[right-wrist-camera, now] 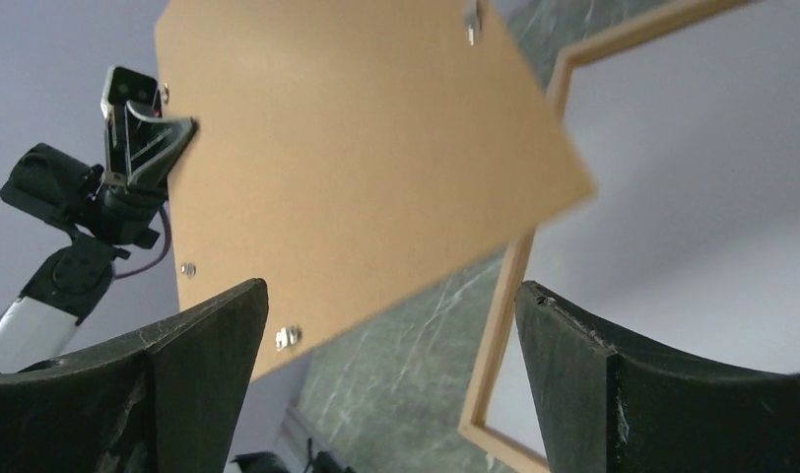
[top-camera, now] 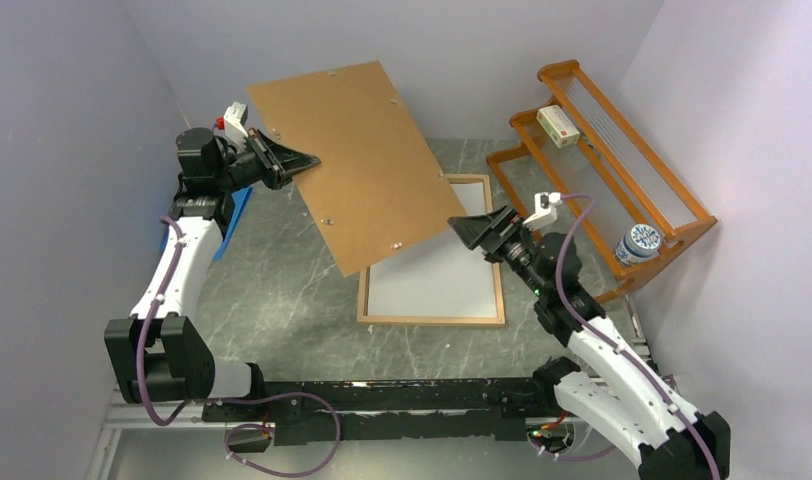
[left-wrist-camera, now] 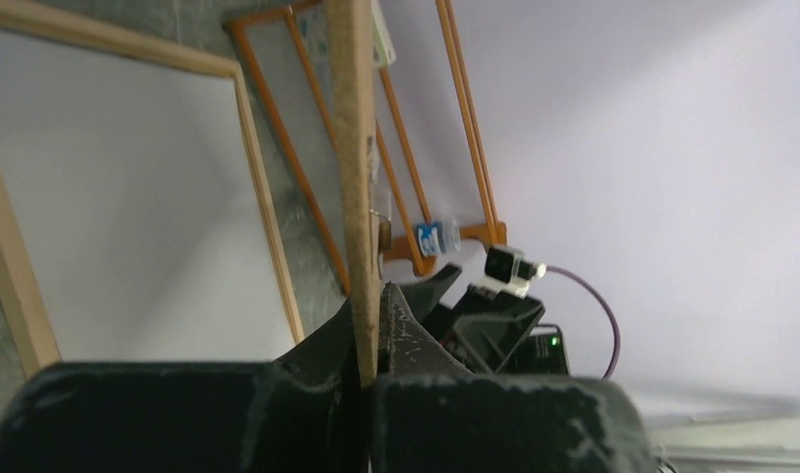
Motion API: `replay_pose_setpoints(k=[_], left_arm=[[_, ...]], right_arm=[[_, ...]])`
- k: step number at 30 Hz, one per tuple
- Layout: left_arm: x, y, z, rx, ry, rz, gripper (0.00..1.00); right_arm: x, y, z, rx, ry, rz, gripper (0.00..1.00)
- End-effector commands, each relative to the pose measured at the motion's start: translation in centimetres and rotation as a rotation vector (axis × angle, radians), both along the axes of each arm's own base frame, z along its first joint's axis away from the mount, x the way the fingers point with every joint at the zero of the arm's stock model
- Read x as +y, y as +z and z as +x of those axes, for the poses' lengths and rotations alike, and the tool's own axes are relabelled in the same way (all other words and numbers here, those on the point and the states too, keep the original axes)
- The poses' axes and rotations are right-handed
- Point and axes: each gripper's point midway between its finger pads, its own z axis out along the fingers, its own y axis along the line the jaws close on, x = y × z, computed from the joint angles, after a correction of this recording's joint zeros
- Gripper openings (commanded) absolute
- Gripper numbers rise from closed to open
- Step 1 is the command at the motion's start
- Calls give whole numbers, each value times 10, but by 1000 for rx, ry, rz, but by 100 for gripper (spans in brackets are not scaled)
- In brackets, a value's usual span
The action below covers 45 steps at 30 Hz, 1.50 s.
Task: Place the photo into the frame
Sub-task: Turn over the photo frame item at the center of the board.
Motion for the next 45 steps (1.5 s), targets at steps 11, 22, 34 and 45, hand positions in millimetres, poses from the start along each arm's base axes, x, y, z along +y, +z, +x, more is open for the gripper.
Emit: replay_pose_setpoints(k=[11, 22, 34, 45], left_arm=[[-20, 48, -82, -120, -373, 38, 3], [-27, 60, -124, -192, -527, 10, 2], [-33, 56, -122, -174, -542, -9, 3], [-28, 13, -90, -43, -397, 65, 50]], right_arm=[[-11, 67, 36, -119, 73, -233, 99], [19, 84, 18, -219, 396, 40, 91], [28, 122, -25, -361, 664, 329, 29], [23, 104, -10, -240, 603, 368, 0]])
